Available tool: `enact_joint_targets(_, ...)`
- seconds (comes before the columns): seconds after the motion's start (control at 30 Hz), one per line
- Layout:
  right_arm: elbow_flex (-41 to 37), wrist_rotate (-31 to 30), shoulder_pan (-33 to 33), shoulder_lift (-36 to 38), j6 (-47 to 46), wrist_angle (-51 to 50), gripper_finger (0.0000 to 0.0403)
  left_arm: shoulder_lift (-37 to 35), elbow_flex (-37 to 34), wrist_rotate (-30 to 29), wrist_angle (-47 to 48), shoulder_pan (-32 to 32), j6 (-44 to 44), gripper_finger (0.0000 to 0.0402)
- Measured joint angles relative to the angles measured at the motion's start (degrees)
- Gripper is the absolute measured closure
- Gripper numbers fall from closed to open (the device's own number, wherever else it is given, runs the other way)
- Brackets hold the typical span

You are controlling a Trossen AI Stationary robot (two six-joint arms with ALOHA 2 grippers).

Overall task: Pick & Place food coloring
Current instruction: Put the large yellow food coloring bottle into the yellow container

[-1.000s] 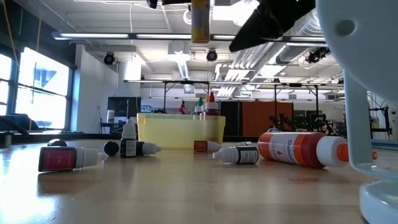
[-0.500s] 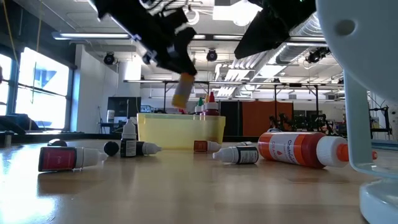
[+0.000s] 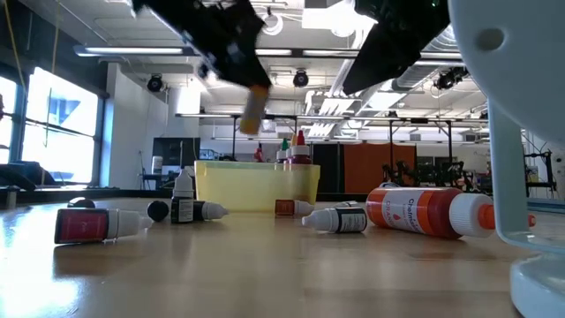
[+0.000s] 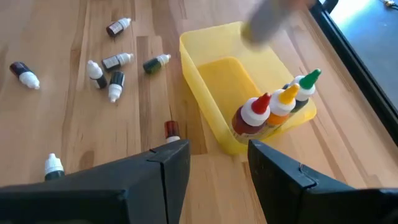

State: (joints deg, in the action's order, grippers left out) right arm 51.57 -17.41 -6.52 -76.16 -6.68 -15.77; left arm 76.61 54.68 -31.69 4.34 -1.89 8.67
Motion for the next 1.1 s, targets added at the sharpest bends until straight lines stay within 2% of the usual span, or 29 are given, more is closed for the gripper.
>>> enact_joint_targets(0.07,0.0,0.0,0.0,0.0,-0.7,0.1,0.0249,-6.0,0.1,-0.2,2.2,0.5,-1.2,0.0288)
enact_joint_targets(0.2,0.0,0.1,0.0,0.0,-1.0,0.1,0.0249,-17.8,0.0,1.4,12.2,0.5,-1.1,0.0288)
enact_joint_targets(0.3,0.0,0.1,0.0,0.0,-1.2,0.1,0.0249,-23.3,-4.3,3.4,15.2,0.4,-0.9,0.0288)
enact_joint_targets(0.4,0.0,0.0,0.0,0.0,-1.0,0.3,0.0249,-26.0,-12.7,3.9,7.8,0.4,-1.3,0.0288)
enact_joint_targets(0.5,0.0,0.0,0.0,0.0,-1.3,0.7,0.0249,-26.1,-23.9,6.3,-11.2,0.4,-3.8,0.0288)
enact_joint_targets(0.63,0.0,0.0,0.0,0.0,-2.3,1.0,0.0249,-20.0,-37.0,7.4,-43.5,0.0,-5.7,0.0288)
enact_joint_targets(0.7,0.0,0.0,0.0,0.0,-2.3,1.3,0.0249,-16.0,-41.1,6.9,-55.1,-0.5,-5.4,0.0288)
enact_joint_targets(0.77,0.0,0.0,0.0,0.0,-2.3,1.9,0.0249,-11.3,-42.1,7.9,-63.3,-1.3,-4.8,0.0288)
enact_joint_targets(0.87,0.0,0.0,0.0,0.0,-2.1,3.1,0.0249,-4.2,-41.0,9.5,-64.0,-2.4,-3.2,0.0288)
enact_joint_targets(1.1,0.0,0.0,0.0,0.0,-2.0,4.9,0.0249,11.0,-31.2,9.4,-63.9,-4.0,-5.6,0.0288)
